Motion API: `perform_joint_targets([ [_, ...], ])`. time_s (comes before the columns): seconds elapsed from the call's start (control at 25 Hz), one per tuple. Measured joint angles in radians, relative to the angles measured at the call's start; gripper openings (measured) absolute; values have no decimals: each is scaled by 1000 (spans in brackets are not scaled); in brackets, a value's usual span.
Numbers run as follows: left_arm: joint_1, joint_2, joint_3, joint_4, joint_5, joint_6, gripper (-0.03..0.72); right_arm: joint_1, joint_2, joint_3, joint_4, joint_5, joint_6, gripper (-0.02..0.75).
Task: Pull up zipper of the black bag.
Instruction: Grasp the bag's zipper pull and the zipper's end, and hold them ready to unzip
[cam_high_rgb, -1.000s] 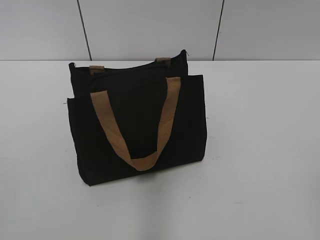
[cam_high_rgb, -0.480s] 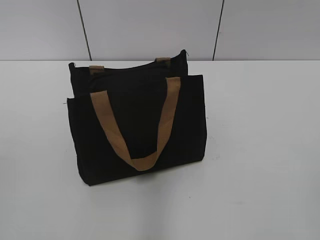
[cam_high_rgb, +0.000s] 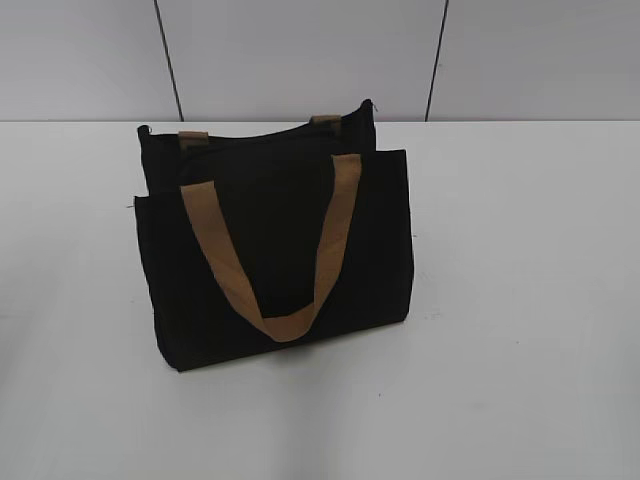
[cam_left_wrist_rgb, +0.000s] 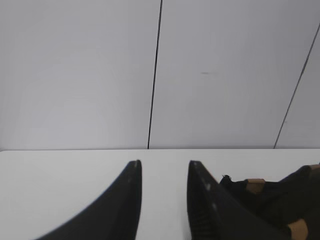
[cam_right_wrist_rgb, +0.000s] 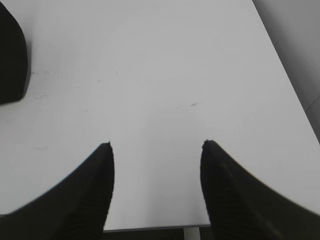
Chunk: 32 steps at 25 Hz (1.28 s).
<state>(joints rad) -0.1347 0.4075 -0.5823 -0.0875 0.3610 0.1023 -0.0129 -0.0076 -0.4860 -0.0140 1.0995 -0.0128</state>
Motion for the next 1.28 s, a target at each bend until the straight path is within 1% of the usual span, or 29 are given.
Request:
perform_joint_targets([
  [0.2,-17,8,241,-7,-319,12,258,0,0,0,0,0,0,432],
  [0.28,-18,24,318,-36,-393,12,270,0,0,0,0,0,0,432],
  [0.36,-18,50,373,-50,-447,12,300,0,0,0,0,0,0,432],
  [0.52,-18,120,385,-53,-515,12,379,0,0,0,0,0,0,432],
  [0.6,-18,171,385,-53,-534,12,395,0,0,0,0,0,0,432],
  [0.92,-18,373,385,-53,-670,12,404,0,0,0,0,0,0,432],
  [1.28,-18,569,385,-50,-769,12,404,0,0,0,0,0,0,432],
])
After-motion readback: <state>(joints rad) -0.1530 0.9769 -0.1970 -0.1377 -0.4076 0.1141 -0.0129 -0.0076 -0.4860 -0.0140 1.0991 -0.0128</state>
